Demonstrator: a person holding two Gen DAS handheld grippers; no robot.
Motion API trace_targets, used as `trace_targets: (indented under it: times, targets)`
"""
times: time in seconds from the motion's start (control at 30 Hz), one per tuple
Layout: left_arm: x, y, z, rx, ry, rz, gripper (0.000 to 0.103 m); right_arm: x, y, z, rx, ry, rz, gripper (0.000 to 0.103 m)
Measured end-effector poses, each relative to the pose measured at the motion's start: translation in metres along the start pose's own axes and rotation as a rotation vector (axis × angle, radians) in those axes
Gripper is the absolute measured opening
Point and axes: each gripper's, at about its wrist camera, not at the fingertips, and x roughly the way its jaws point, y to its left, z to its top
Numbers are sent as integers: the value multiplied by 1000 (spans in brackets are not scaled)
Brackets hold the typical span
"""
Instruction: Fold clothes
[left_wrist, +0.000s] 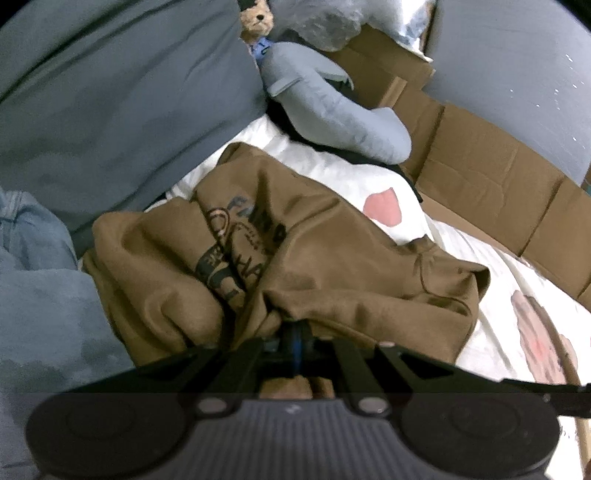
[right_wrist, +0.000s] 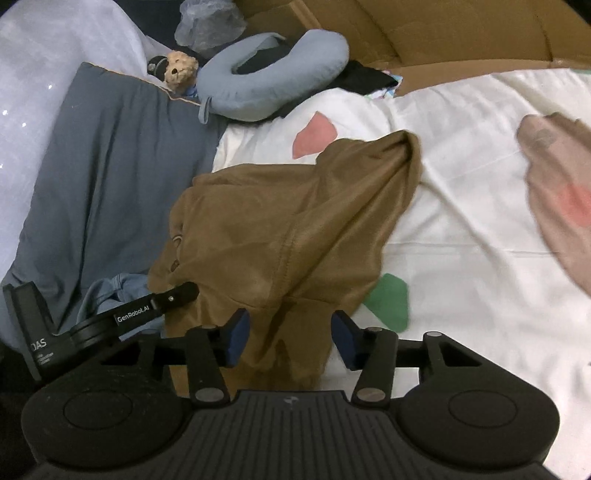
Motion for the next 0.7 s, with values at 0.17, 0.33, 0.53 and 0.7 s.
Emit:
trace_targets:
  times: [0.17,0.33,0.53,0.7]
  targets:
    - [4,6,-2,-25,4,-18,3,28,9,6,-5,1,-2,50]
    - [6,13,-2,-38,7,-38,3,51,11,9,7,20,5,40]
    - [9,15,-2,-58,7,-45,2,62,15,13,-11,21,0,30]
    - [7,13,-2,-69,11,-45,2,60,16,18,-40,26,-6,7]
